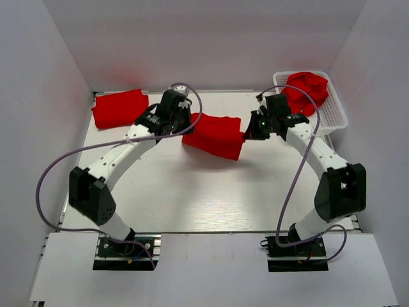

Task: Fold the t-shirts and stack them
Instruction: Fold the long partially folded tshirt into a neat square

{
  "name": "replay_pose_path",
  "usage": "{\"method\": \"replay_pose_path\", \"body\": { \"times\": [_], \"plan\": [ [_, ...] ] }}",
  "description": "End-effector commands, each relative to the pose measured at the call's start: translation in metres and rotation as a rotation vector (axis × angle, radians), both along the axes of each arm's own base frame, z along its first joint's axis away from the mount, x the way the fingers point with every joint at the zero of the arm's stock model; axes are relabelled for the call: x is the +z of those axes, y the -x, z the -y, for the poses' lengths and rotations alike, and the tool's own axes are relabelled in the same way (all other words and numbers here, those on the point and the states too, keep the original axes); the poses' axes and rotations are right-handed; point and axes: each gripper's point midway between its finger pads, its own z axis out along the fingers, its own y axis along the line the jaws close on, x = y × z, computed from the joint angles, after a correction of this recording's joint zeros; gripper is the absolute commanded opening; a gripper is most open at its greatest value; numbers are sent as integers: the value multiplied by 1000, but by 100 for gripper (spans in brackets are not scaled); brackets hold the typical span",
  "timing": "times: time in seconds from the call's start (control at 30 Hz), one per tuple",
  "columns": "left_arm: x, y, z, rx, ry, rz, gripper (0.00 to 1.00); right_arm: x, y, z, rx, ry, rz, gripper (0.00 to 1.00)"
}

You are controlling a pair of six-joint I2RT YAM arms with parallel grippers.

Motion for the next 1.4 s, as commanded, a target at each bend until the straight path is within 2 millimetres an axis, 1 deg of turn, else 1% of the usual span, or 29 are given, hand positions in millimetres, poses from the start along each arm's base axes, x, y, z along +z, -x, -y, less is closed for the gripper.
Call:
{"method": "replay_pose_path", "body": {
  "times": [0.0, 0.03, 0.07, 0.13, 0.17, 0.27, 0.3, 0.33, 0.37, 0.4, 0.47, 0.5, 0.63, 0.67, 0.73, 0.77, 0.87, 0.9, 0.93, 0.97, 1.0, 1.07, 1.1, 1.2, 1.23, 1.27, 1.3, 1.33, 1.37],
  "plan": [
    [10, -31, -8, 88, -47, 35, 0, 16, -30, 7, -52, -2, 51, 0],
    [9, -37, -12, 99, -63, 34, 0, 20, -33, 6, -48, -7, 61, 0],
    [15, -42, -9, 99, -55, 47, 0, 26, -42, 3, -42, -9, 77, 0],
    [5, -54, -16, 134, -83, 40, 0, 24, -54, 5, -45, -7, 73, 0],
    [11, -62, -20, 154, -80, 55, 0, 23, -56, 7, -48, -7, 66, 0],
    [9, -82, -29, 200, -93, 66, 0, 22, -68, 7, -43, -6, 63, 0],
    [7, -87, -34, 214, -95, 63, 0, 30, -74, 7, -44, -9, 82, 0],
    [8, -91, -32, 214, -92, 68, 0, 23, -80, 12, -52, -4, 67, 0],
    [-1, -99, -35, 219, -109, 56, 0, 21, -81, 11, -51, -1, 65, 0],
    [-2, -104, -37, 222, -100, 57, 0, 27, -88, 10, -44, -7, 81, 0],
    [-3, -114, -33, 214, -102, 73, 0, 16, -95, 11, -37, -6, 64, 0],
    [-13, -119, -34, 206, -114, 58, 0, 21, -101, 10, -32, -10, 80, 0],
    [-11, -139, -38, 222, -111, 79, 0, 21, -122, 6, -8, -29, 115, 0],
    [-20, -142, -37, 221, -119, 66, 0, 18, -130, 5, -13, -30, 112, 0],
    [-20, -151, -37, 223, -104, 73, 0, 18, -140, 5, -20, -31, 123, 0],
    [-31, -154, -34, 213, -106, 54, 0, 12, -144, 5, -24, -32, 114, 0],
    [-38, -163, -43, 228, -105, 42, 0, 2, -155, 3, -10, -43, 116, 0],
    [-44, -165, -40, 220, -100, 35, 0, -3, -160, 1, -1, -49, 120, 0],
    [-42, -169, -43, 220, -84, 43, 0, -7, -161, 0, -1, -53, 111, 0],
    [-50, -169, -41, 213, -85, 28, 0, -19, -166, -3, 7, -57, 97, 0],
    [-48, -171, -38, 203, -71, 35, 0, -17, -169, -4, 3, -66, 99, 0],
    [-64, -174, -38, 195, -70, 5, 0, -19, -175, -7, 8, -86, 105, 0],
    [-62, -176, -38, 195, -65, 15, 0, -31, -176, -5, 3, -84, 80, 0],
    [-73, -186, -36, 181, -51, 20, 0, -44, -190, -3, -51, -80, 89, 0],
    [-76, -194, -34, 181, -39, 48, 0, -44, -194, -3, -63, -82, 99, 0],
    [-74, -200, -38, 193, -28, 72, 1, -48, -201, -5, -80, -103, 109, 0],
    [-86, -206, -34, 185, -21, 71, 6, -42, -213, -8, -97, -131, 150, 0],
    [-85, -218, -34, 184, 5, 109, 18, -45, -226, -10, -123, -157, 176, 2],
    [-91, -220, -31, 174, 10, 101, 49, -45, -234, -10, -138, -170, 190, 12]
  ]
}}
